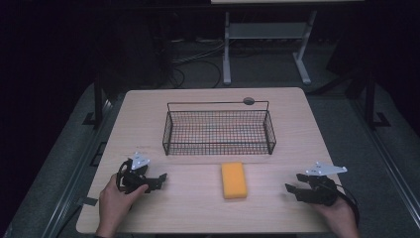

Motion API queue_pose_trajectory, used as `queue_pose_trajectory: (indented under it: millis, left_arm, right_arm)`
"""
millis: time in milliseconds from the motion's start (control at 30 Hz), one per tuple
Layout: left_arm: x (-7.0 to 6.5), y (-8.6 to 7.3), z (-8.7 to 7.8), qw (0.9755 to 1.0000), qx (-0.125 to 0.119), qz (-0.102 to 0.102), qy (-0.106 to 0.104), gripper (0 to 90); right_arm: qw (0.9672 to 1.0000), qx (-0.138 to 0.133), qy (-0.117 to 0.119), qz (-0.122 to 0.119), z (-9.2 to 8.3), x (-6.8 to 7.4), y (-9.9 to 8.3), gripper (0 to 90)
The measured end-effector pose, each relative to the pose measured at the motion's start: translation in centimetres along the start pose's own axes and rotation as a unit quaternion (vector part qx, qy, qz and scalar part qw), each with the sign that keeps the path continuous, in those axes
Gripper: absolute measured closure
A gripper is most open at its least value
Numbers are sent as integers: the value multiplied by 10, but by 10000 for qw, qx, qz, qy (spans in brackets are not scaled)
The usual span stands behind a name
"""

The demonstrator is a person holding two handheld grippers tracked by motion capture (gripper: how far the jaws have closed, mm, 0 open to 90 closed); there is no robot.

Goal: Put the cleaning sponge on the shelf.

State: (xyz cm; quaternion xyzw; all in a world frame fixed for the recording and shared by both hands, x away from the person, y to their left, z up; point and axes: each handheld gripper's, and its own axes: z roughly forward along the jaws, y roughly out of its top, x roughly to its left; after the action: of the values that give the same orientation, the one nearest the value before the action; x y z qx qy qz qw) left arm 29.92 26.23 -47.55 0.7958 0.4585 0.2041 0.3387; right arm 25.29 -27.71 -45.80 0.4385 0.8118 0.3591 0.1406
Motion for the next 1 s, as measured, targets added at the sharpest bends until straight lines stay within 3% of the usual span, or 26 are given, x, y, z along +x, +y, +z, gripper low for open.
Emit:
queue_pose_trajectory:
  millis: [200,433,633,733,1000]
  left_arm:
    - [0,0,0,10000,-2,-3,1,126]
    - [0,0,0,10000,0,0,1,126]
    - [0,0,0,10000,0,0,1,126]
    - [0,0,0,10000,1,0,1,126]
    - [0,0,0,10000,0,-2,0,126]
  right_arm:
    - [9997,60,224,-55,-4,7,8,733]
    - [9985,199,515,-47,-3,13,14,893]
    - [9965,252,776,-154,2,18,21,900]
    - [9959,364,794,-240,5,23,26,899]
    - [9939,184,985,-466,8,37,37,900]
